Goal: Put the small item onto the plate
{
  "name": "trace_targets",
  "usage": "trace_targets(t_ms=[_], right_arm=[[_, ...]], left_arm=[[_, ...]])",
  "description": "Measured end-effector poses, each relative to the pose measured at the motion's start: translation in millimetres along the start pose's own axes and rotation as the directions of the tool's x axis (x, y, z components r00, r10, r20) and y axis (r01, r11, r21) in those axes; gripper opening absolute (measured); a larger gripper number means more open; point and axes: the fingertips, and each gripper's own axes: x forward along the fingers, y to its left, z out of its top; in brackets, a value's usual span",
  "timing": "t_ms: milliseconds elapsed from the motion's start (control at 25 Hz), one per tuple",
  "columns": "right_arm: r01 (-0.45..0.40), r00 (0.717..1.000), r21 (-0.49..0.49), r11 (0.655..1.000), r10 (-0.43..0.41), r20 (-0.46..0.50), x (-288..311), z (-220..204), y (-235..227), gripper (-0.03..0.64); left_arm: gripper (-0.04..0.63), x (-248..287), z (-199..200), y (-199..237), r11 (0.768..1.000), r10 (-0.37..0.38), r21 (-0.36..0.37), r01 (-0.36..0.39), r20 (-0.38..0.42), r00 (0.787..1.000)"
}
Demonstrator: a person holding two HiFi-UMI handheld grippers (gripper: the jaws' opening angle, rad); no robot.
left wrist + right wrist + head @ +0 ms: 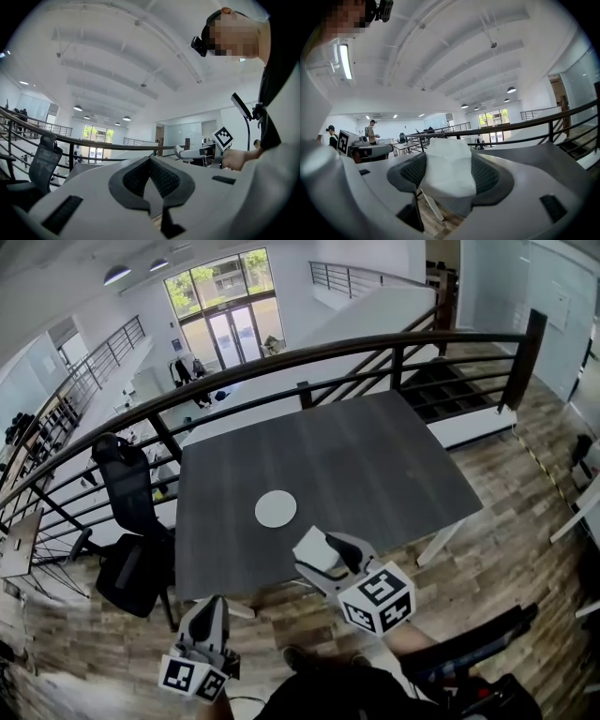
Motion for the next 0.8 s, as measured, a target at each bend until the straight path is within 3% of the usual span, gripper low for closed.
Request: trace_targets(t_ms=[280,800], right_arm=[[0.036,0.999,-0.007,0.999,-0.036,0.006,47.1,18.1,6.2,0.304],[0.136,0.991,-0.016,0.991,-0.135,0.023,95.6,31.9,17.2,0.304]], left_arm=[[0.003,18.1,13.8,54.9,0.999,-0.042,0.001,0.042,0.007,0.999],[0.003,34.9,21.2,117.7,0.987,-0.158,0.007,0.158,0.027,0.987]])
